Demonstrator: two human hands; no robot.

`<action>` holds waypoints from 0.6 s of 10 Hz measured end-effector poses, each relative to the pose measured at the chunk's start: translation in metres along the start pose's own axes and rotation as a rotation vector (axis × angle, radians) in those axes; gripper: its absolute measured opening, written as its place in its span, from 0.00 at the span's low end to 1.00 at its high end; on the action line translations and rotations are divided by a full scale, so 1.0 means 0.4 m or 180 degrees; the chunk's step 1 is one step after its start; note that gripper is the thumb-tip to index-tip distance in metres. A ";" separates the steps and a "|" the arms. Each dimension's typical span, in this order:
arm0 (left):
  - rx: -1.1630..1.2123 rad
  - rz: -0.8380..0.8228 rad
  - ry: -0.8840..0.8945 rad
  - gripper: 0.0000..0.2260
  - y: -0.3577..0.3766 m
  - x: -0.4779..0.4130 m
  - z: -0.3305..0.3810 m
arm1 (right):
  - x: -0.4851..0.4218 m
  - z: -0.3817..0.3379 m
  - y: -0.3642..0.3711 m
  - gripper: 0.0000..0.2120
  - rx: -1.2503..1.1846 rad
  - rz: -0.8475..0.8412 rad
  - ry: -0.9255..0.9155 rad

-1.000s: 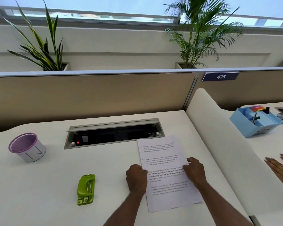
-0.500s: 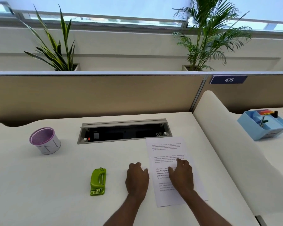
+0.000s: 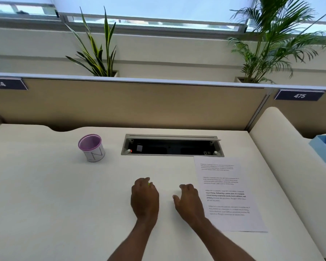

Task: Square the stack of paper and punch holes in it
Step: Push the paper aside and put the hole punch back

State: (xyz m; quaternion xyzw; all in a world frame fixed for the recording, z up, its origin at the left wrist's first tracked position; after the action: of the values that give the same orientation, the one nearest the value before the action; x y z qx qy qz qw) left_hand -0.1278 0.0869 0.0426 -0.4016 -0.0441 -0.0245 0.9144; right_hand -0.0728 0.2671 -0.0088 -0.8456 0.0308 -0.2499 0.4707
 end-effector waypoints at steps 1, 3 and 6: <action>-0.0072 -0.0326 -0.0610 0.15 -0.014 -0.023 -0.081 | 0.002 -0.029 0.027 0.23 0.0046 -0.0078 -0.0044; -0.0354 -0.0849 -0.0851 0.17 0.008 -0.023 -0.136 | 0.005 -0.040 0.055 0.23 0.0047 -0.0117 -0.0008; -0.0400 -0.0821 -0.0829 0.16 -0.005 -0.045 -0.135 | 0.001 -0.026 0.053 0.22 0.0023 -0.0040 0.0067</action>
State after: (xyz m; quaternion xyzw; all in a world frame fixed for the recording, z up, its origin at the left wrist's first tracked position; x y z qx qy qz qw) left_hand -0.1427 0.0459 0.0059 -0.4488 -0.2115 -0.0920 0.8634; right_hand -0.0731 0.2469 -0.0215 -0.8414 0.0295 -0.2619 0.4719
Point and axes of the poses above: each hand's wrist, its own x-axis away from the middle knuckle, its own y-axis out of the palm, z = x × y, the point moved 9 cm from there along -x, towards the middle knuckle, and after that the axes turned 15 degrees about -z, right-handed, at the moved point
